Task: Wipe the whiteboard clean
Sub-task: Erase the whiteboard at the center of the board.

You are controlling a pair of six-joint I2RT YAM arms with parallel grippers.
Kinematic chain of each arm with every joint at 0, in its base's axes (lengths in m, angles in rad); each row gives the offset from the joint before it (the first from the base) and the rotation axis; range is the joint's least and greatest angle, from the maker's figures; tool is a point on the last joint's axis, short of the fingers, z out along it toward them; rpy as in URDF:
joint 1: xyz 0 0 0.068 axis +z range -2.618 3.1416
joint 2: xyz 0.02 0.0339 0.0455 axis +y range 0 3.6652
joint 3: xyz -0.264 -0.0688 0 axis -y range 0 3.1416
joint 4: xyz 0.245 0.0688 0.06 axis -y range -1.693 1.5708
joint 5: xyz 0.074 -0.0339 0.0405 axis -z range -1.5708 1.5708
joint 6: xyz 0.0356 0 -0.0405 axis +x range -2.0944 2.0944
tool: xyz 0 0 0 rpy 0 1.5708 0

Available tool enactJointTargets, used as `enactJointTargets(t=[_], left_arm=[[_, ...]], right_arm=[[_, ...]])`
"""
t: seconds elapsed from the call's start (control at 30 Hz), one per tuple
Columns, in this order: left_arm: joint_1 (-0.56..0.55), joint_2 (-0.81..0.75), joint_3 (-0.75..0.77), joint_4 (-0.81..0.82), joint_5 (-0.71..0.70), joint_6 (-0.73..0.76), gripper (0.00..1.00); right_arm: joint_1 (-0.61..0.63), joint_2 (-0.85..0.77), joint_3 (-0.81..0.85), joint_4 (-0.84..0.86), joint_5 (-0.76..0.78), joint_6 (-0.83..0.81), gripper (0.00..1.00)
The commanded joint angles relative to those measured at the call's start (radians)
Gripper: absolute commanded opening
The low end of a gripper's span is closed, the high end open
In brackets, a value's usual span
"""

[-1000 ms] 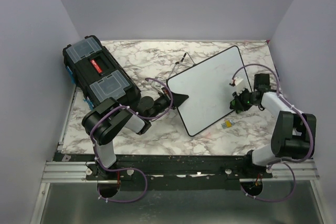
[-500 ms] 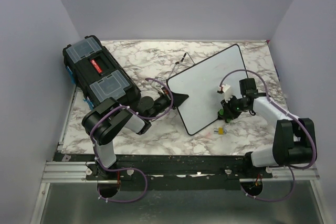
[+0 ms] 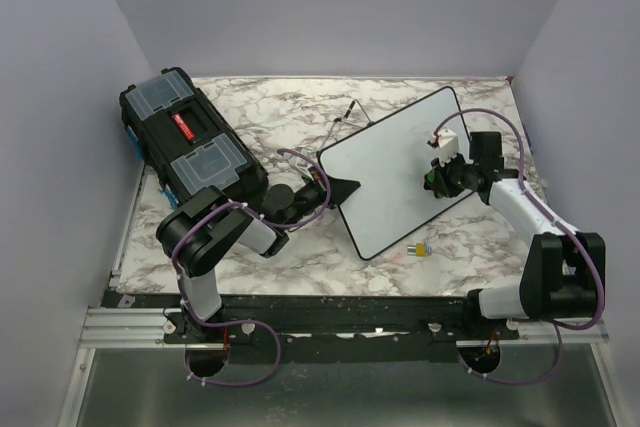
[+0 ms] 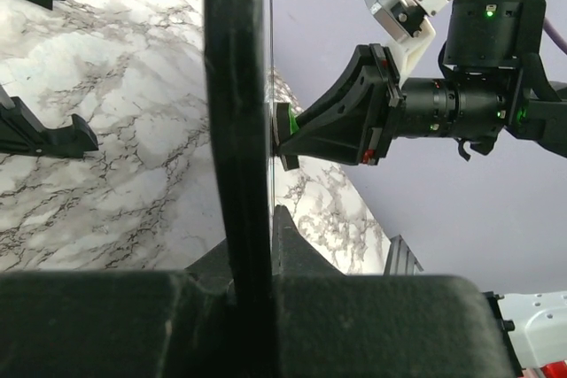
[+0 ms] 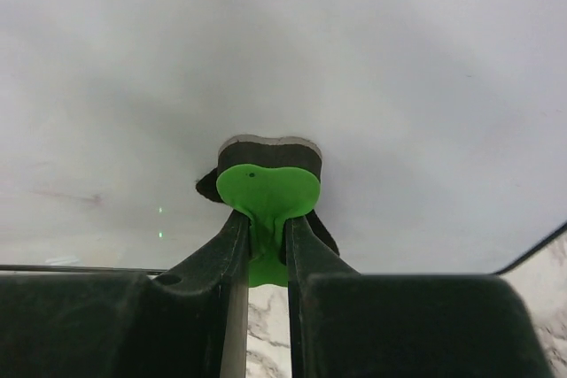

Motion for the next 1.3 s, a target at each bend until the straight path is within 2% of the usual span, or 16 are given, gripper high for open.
enactJointTargets(t=[0.0, 0.2, 0.33, 0.43, 0.5, 0.6, 0.73, 0.93, 1.0, 1.13, 1.27], left_arm=[[-0.023, -0.049, 0.032, 0.197, 0.082, -0.047, 0.0], [-0.022, -0.05, 0.021, 0.198, 0.05, -0.055, 0.0], [-0.022, -0.046, 0.019, 0.198, 0.035, -0.069, 0.0], [-0.022, -0.047, 0.017, 0.197, 0.033, -0.071, 0.0], [-0.022, -0.049, 0.016, 0.197, 0.033, -0.072, 0.0], [-0.022, -0.053, 0.013, 0.198, 0.033, -0.071, 0.0], [-0.022, -0.06, 0.007, 0.198, 0.035, -0.065, 0.0], [-0.022, -0.053, 0.013, 0.197, 0.04, -0.071, 0.0], [-0.022, -0.054, 0.012, 0.197, 0.04, -0.07, 0.0], [-0.022, -0.057, 0.008, 0.197, 0.037, -0.067, 0.0], [-0.022, -0.05, 0.012, 0.197, 0.033, -0.072, 0.0]], right_arm=[[0.103, 0.032, 0.003, -0.072, -0.149, -0.026, 0.01], [0.274, -0.006, -0.062, -0.184, -0.239, -0.14, 0.01], [0.318, -0.023, -0.103, -0.169, -0.247, -0.158, 0.01], [0.319, -0.026, -0.109, -0.146, -0.204, -0.156, 0.01], [0.317, -0.03, -0.104, -0.101, -0.102, -0.114, 0.01], [0.269, -0.048, -0.112, 0.01, 0.018, -0.06, 0.01], [0.12, -0.048, -0.099, 0.132, 0.105, -0.005, 0.01], [0.034, -0.017, -0.087, 0.259, 0.25, 0.011, 0.01], [0.034, -0.006, -0.08, 0.243, 0.215, 0.002, 0.01], [0.044, 0.006, -0.055, 0.051, -0.069, -0.098, 0.01], [0.145, -0.057, -0.109, -0.071, -0.215, -0.217, 0.01]])
